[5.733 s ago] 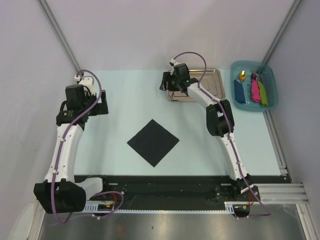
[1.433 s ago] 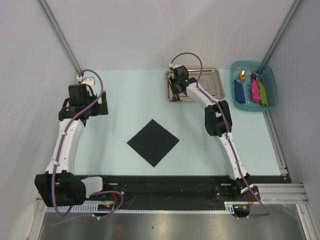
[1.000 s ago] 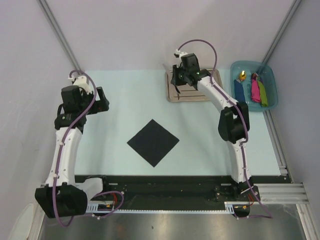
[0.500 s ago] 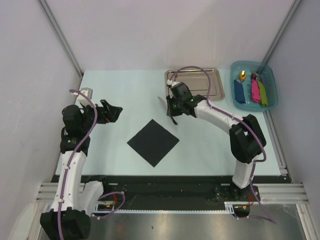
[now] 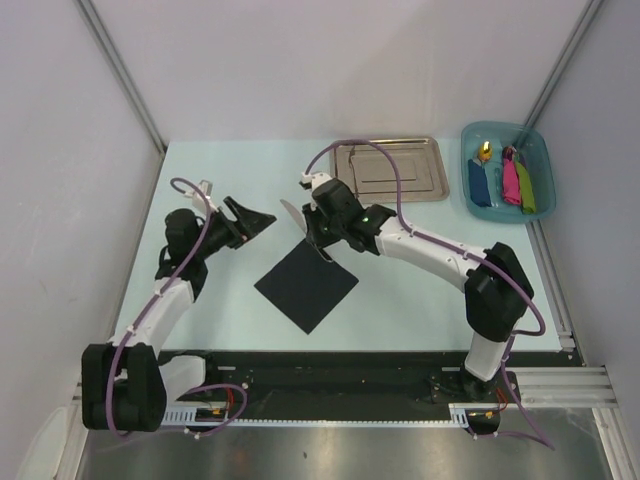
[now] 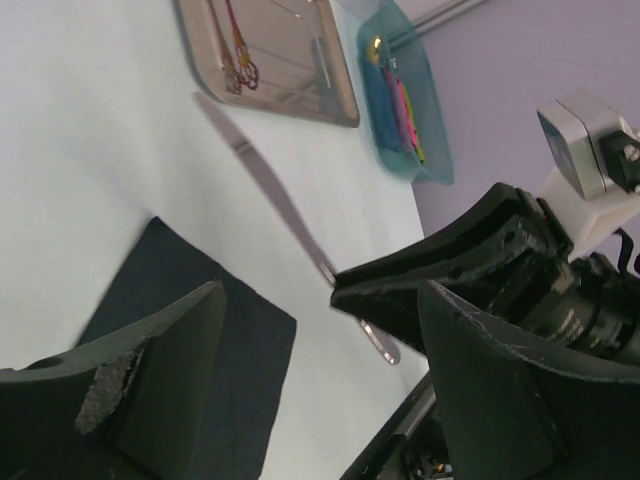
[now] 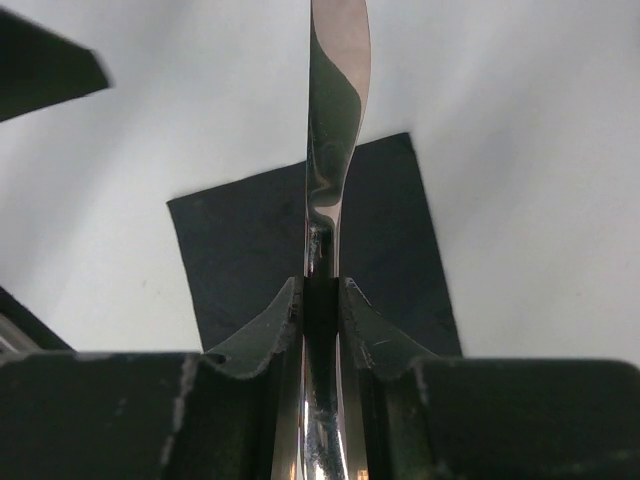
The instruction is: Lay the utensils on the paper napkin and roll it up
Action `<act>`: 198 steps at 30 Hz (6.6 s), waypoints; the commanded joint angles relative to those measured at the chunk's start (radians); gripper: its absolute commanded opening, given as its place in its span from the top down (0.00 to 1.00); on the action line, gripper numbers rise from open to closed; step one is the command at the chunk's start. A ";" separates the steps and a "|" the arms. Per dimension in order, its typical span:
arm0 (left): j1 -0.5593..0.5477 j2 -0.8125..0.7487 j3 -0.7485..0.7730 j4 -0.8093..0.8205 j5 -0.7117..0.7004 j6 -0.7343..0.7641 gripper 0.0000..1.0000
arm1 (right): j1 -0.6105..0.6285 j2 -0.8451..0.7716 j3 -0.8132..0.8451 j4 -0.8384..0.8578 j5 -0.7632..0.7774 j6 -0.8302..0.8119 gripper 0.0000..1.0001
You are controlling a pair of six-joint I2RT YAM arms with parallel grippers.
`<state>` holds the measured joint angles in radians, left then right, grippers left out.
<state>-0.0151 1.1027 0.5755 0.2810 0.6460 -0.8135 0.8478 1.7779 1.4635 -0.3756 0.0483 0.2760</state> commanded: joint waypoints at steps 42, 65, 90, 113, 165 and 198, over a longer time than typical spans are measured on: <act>-0.180 0.186 0.012 0.110 -0.039 -0.147 1.00 | 0.077 0.011 0.116 0.006 -0.071 0.035 0.73; -0.198 0.180 0.000 0.109 -0.009 -0.136 1.00 | 0.056 0.029 0.112 -0.057 -0.081 0.025 0.62; -0.207 0.175 -0.005 0.101 0.000 -0.131 1.00 | 0.053 0.084 0.087 -0.048 -0.111 0.022 0.75; -0.007 -0.021 -0.006 -0.109 -0.111 -0.050 0.00 | 0.077 0.170 0.184 -0.219 0.168 0.382 1.00; 0.170 -0.144 -0.068 -0.117 -0.146 -0.064 0.00 | 0.014 0.479 0.351 -0.307 0.059 0.480 0.97; 0.178 -0.149 0.063 -0.160 -0.100 0.060 0.00 | -0.328 0.374 0.588 -0.169 -0.145 -0.052 0.33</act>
<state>0.1566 0.9638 0.5880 0.1013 0.5289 -0.7925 0.6174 2.0972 1.9289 -0.5777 -0.0696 0.3592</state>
